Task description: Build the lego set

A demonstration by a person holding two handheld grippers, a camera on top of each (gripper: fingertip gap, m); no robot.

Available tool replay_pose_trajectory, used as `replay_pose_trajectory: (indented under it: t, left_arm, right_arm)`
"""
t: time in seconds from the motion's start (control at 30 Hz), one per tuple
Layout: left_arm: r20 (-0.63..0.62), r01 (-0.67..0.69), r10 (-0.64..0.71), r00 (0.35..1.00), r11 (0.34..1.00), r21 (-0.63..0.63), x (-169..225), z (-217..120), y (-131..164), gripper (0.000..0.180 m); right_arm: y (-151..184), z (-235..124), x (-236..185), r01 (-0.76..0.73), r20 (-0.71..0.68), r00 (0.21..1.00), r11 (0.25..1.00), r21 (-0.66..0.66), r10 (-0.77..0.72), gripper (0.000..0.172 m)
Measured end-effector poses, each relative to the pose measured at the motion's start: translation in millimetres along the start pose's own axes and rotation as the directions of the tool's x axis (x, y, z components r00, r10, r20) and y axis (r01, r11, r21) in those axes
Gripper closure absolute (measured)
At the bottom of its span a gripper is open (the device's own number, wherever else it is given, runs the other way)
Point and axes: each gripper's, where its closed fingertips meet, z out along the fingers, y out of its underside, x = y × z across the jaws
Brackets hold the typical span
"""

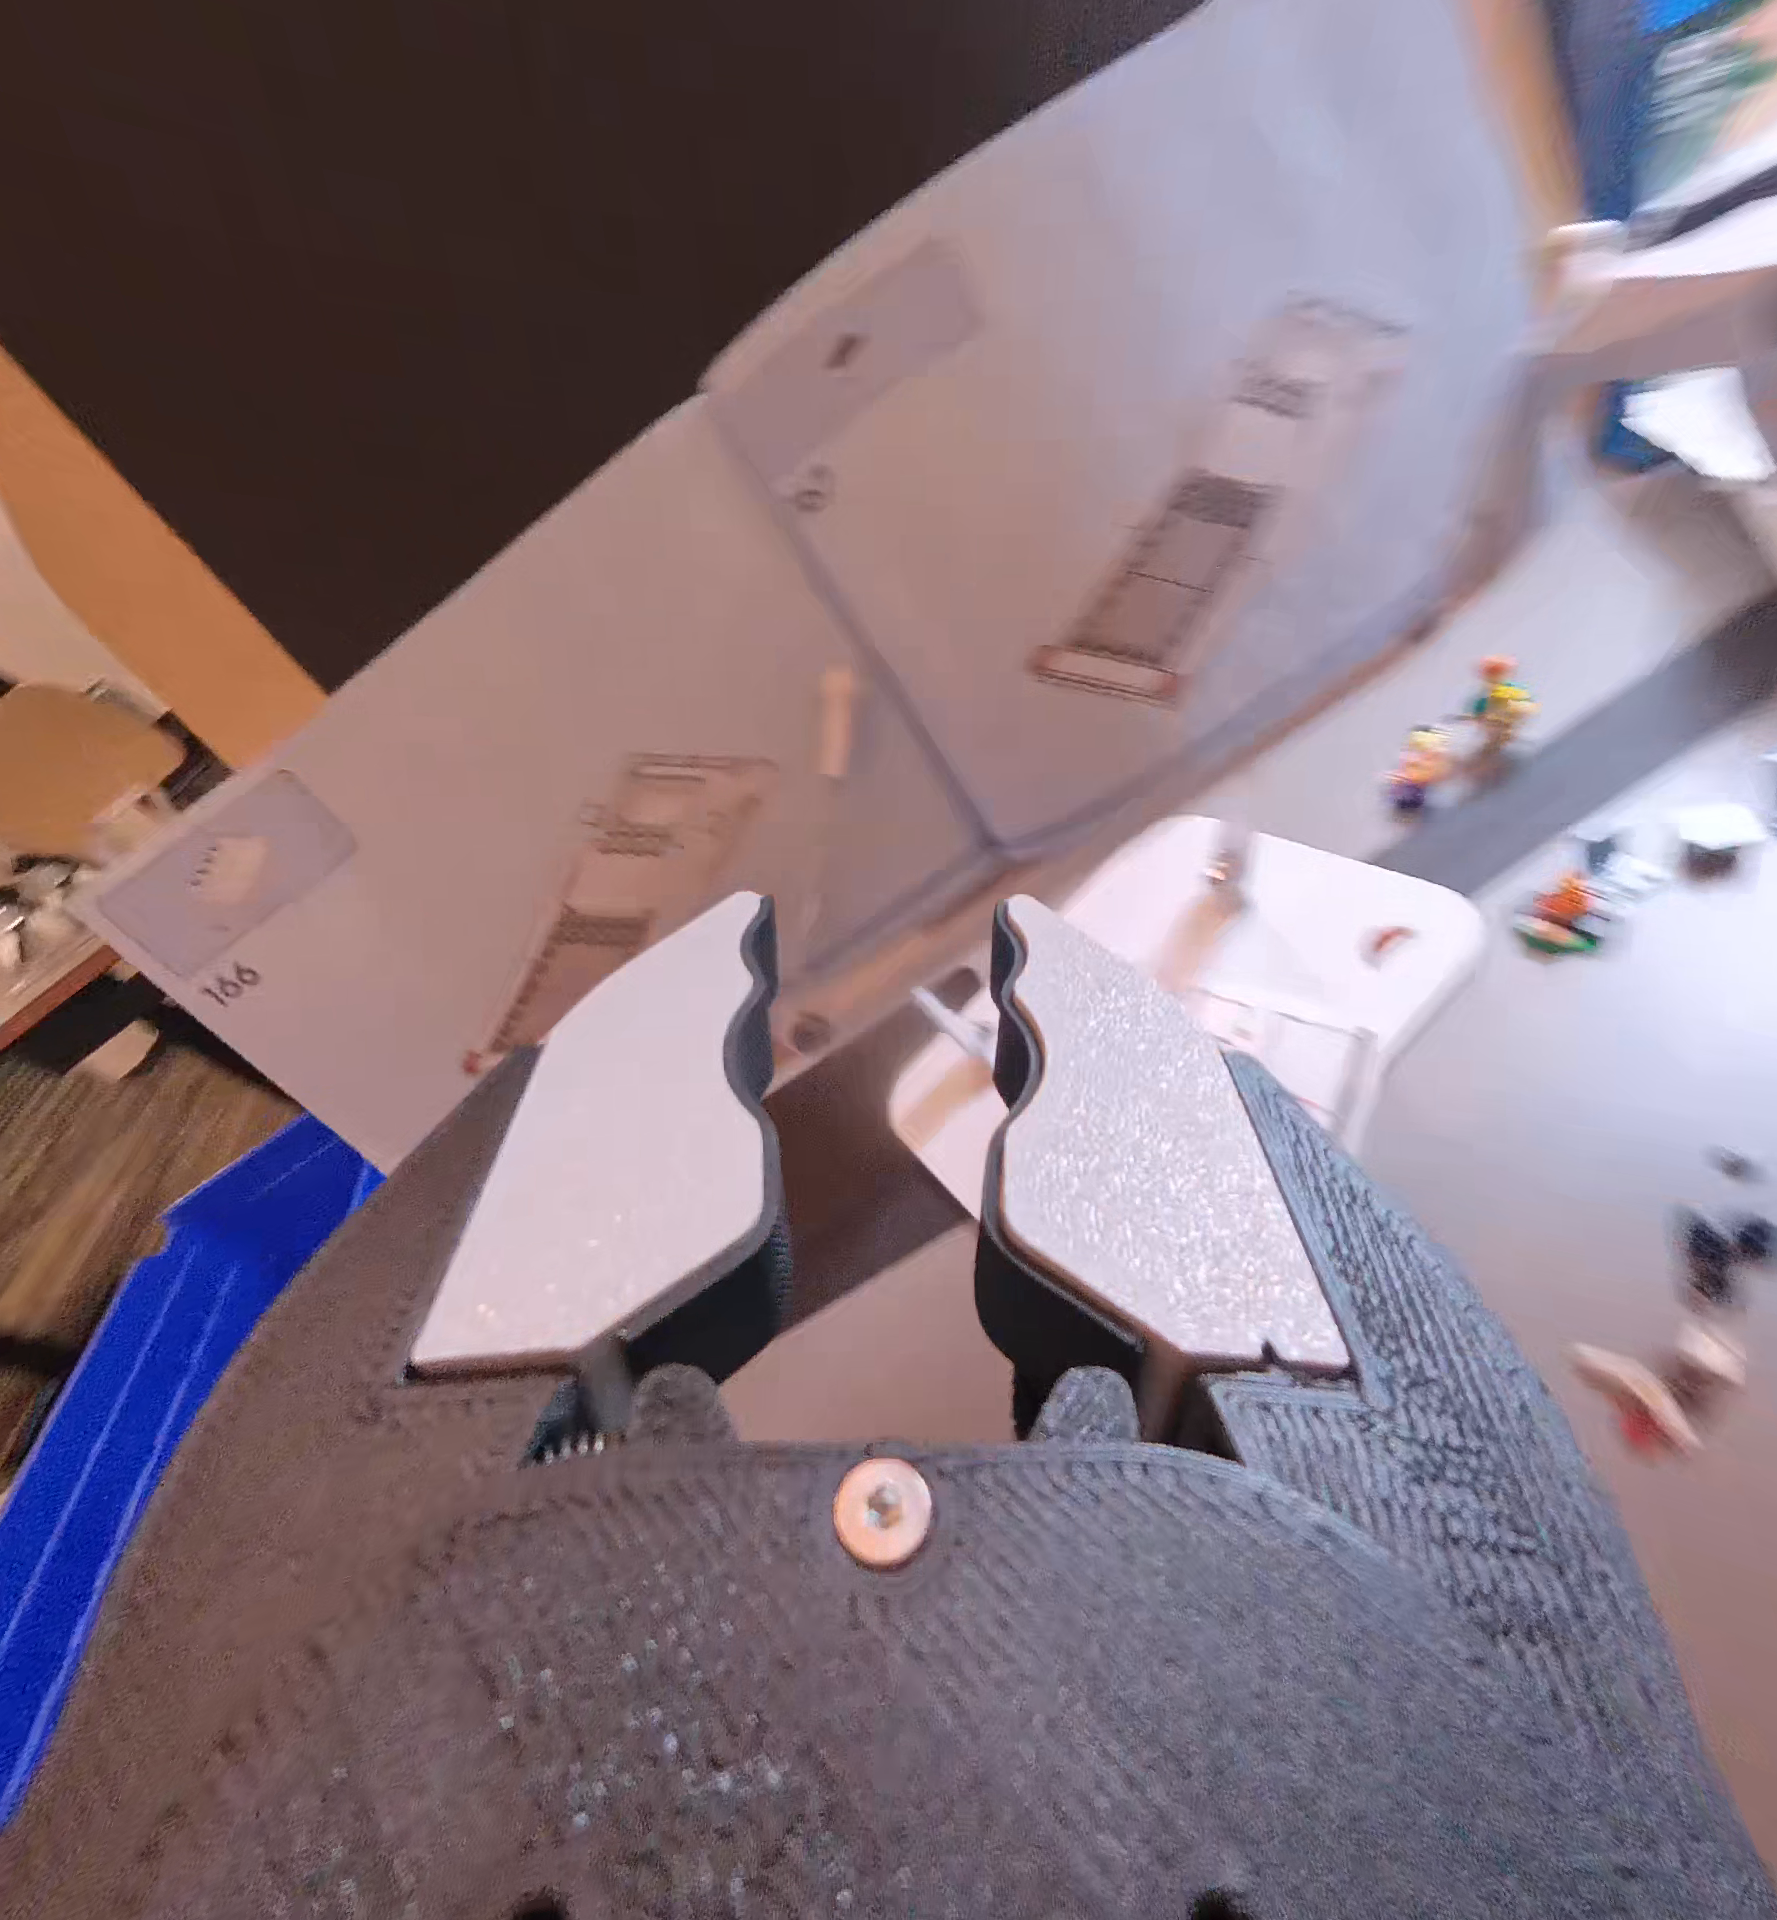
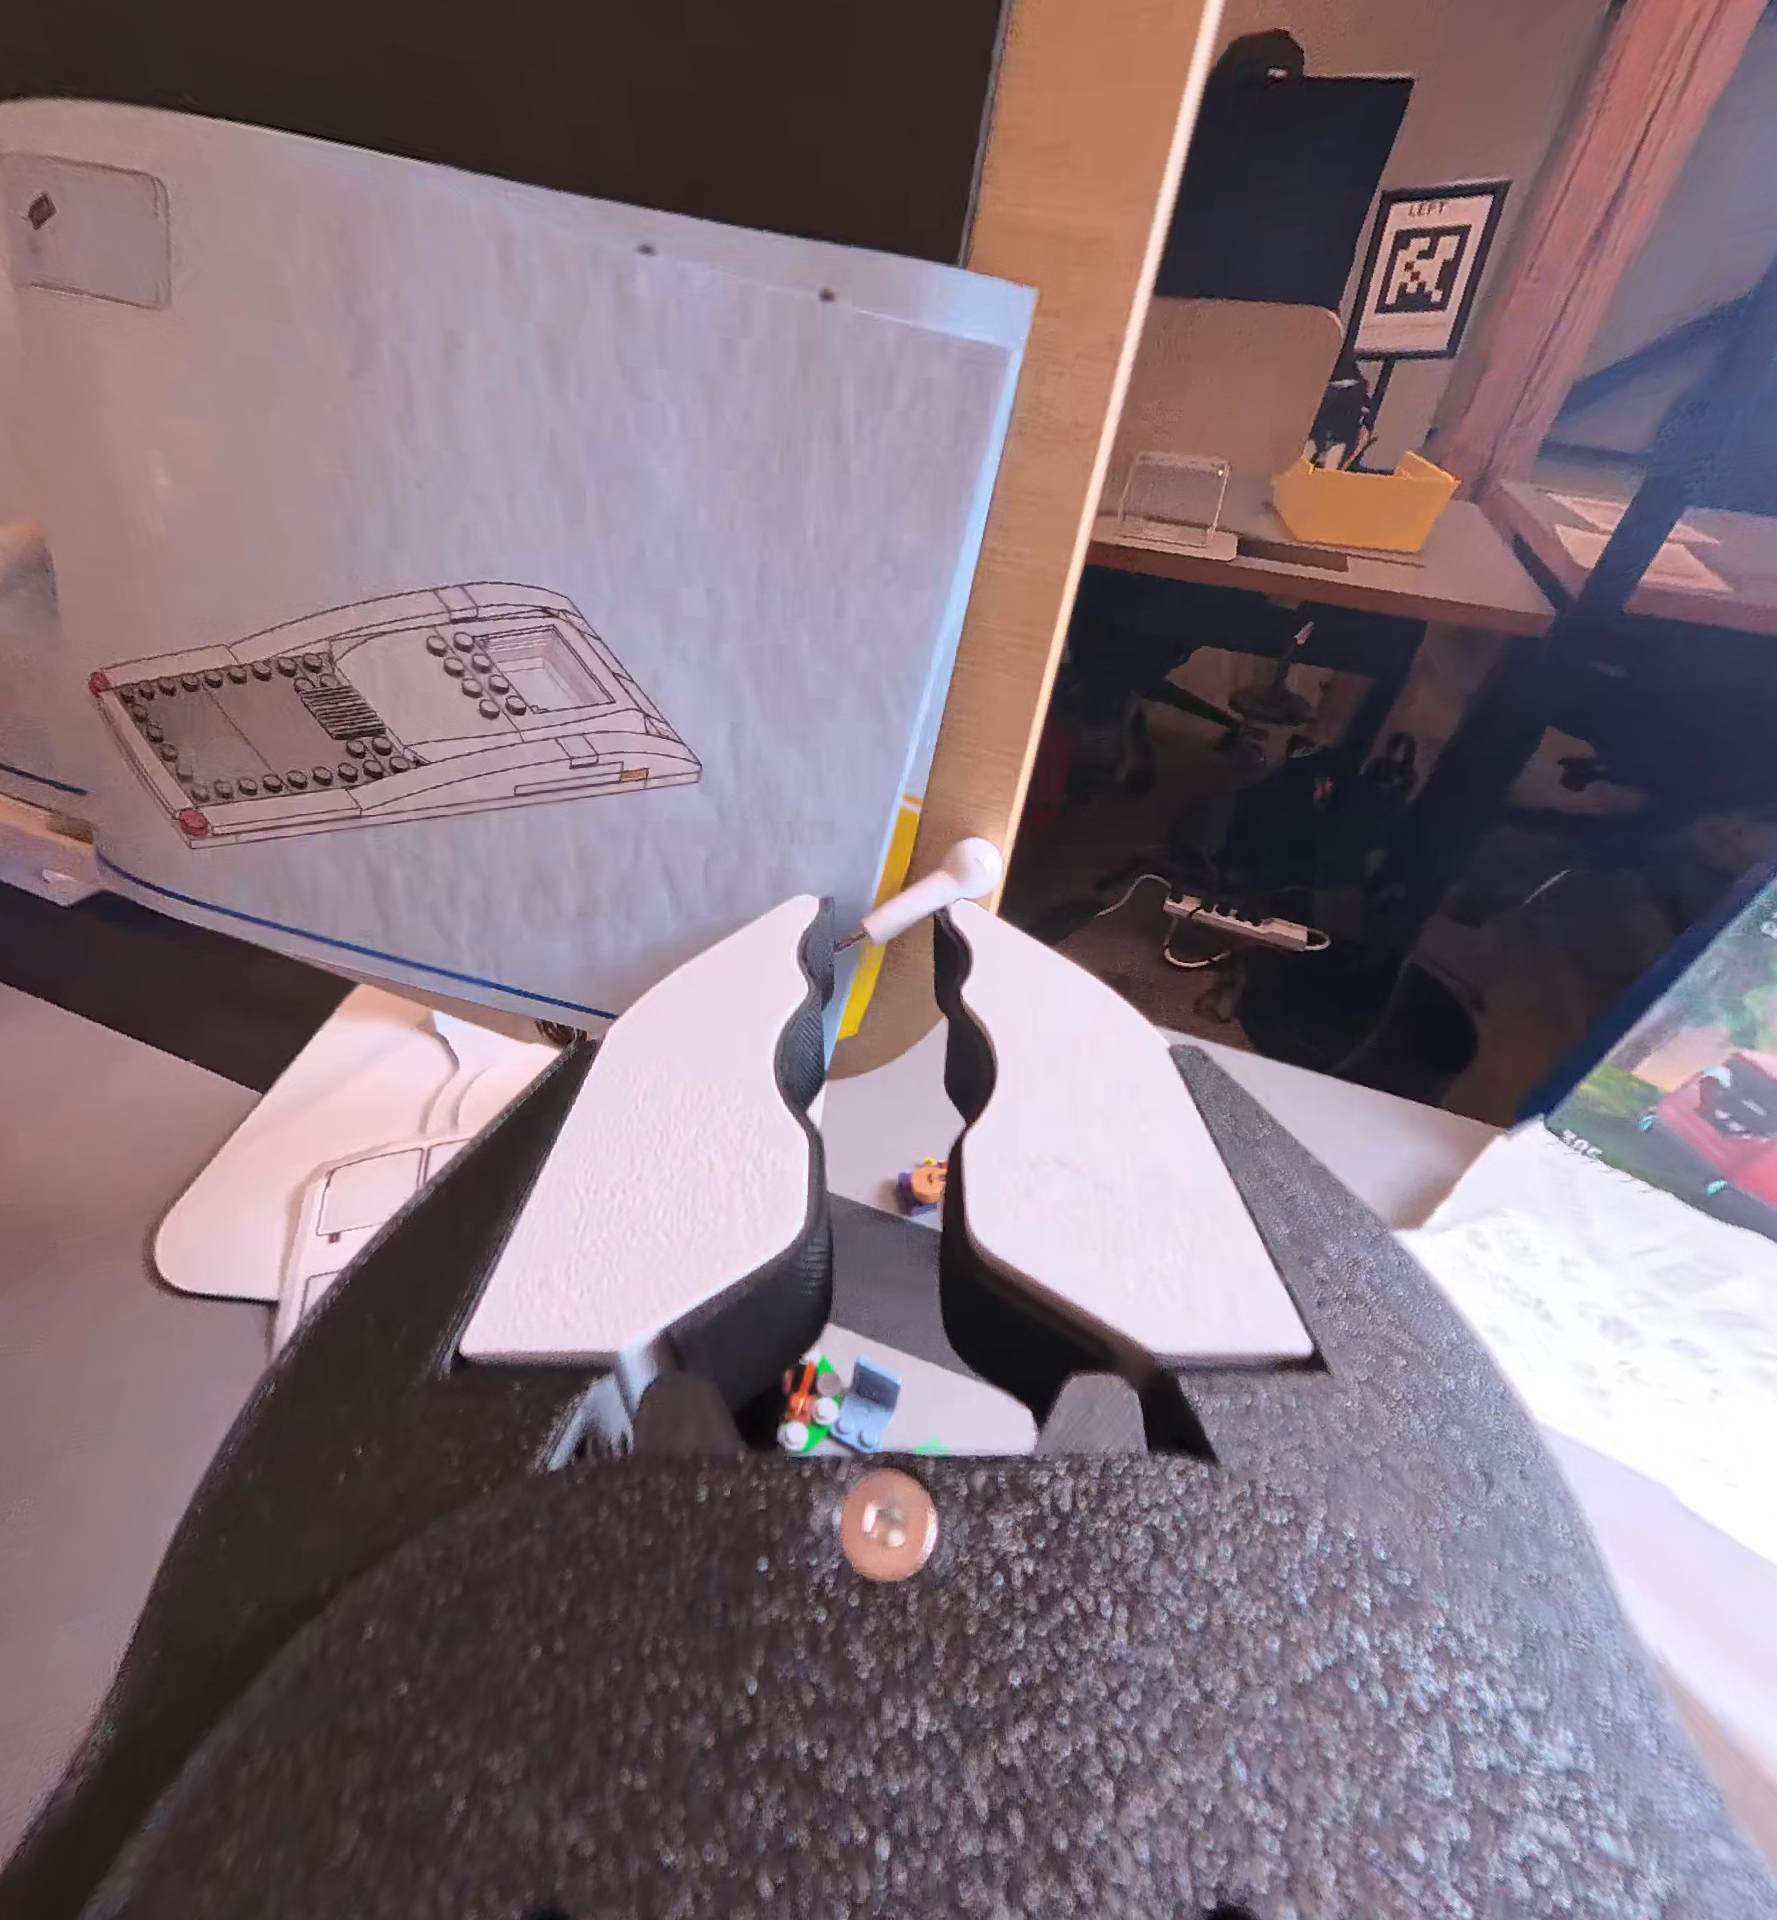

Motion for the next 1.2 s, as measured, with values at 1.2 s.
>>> replay_pose_trajectory:
  t: [1.2]
  left_arm:
    - [-0.163, 0.357, -0.336, 0.928, 0.926, 0.121, 23.9, 51.9, -26.7, 0.178]
  right_arm:
    - [-46.1, 22.4, -24.1, 0.529, -0.127, 0.847, 0.843, 0.096, -0.517, 0.11]
